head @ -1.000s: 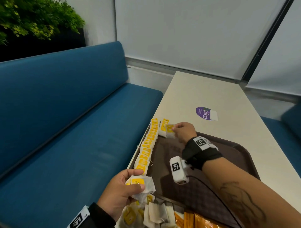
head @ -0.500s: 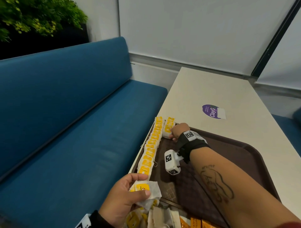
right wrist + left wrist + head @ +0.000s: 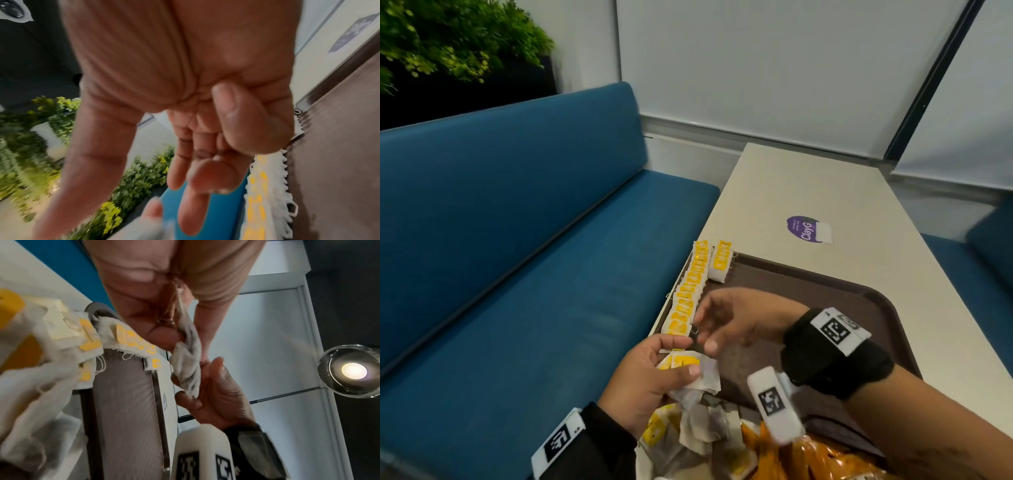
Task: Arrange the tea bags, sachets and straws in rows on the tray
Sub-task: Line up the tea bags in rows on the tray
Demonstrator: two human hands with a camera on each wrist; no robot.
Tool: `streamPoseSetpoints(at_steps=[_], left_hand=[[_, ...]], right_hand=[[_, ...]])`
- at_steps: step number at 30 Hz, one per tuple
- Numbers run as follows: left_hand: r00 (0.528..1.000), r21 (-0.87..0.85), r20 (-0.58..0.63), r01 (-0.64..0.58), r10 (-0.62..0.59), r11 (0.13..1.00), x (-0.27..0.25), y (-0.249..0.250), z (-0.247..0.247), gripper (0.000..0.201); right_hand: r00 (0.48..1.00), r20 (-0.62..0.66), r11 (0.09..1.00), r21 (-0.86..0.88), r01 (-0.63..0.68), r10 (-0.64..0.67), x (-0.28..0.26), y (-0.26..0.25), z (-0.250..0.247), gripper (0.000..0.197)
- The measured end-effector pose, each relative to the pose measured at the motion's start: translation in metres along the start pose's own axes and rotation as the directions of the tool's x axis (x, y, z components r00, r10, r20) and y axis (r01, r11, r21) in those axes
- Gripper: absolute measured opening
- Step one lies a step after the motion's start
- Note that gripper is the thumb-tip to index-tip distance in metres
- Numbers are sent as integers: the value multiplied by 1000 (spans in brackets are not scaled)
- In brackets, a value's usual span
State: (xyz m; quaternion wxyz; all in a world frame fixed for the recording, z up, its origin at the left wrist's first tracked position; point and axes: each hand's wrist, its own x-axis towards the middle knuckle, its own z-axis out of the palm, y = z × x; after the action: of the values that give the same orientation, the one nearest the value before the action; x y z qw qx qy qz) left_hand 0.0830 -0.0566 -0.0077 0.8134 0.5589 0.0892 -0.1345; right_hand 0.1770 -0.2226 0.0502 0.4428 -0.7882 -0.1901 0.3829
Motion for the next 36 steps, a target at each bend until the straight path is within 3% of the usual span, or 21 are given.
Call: streamPoseSetpoints(at_steps=[2,5,9,13,22,24,27,29,33,35,36], left_hand=[[1000,-1,4,-14,14,1000,-3,0,5,47],[1000,-49,2,-13,13,999,-7,0,12,30],[999,-114,54,12,-6,993,-15,1,16,48],[994,-158,98,55,-40,986,-18,-3,15,48],[1000,-184,-24,8,-12,983,-8,-4,6,49],[998,-179,-54,8,-18,984,-3,-4,1,42],[996,-178,-88,17,-33,984,2,-7,-4,31],[993,-162,-106,27,-44,987,4,-9,-6,26],[993,-133,-105,48,-62,990,5,-10,-11,24],[992,-121,-104,52,-65,991,7,-9,-13,24],[993,-115,-105,51,-63,992,8,-9,-14,25]], right_hand=[[1000,25,1000,-17,-2,2,-14,-1,16,39],[996,-83,998,-66,9,-15,-26,-1,33,41],[976,-219,1000,19,13,-8,-36,6,40,33],[962,-272,996,87,29,-4,-42,11,41,25],[946,-323,991,126,35,8,-27,10,39,11],[898,-439,991,126,46,15,-14,15,28,12],[758,-650,993,111,34,47,14,23,-2,5],[697,-712,992,126,12,82,37,30,-27,3],[661,-714,970,219,-102,231,80,46,-60,23],[657,-695,948,300,-105,293,94,48,-64,11],[639,-663,904,406,-133,391,98,47,-68,14]])
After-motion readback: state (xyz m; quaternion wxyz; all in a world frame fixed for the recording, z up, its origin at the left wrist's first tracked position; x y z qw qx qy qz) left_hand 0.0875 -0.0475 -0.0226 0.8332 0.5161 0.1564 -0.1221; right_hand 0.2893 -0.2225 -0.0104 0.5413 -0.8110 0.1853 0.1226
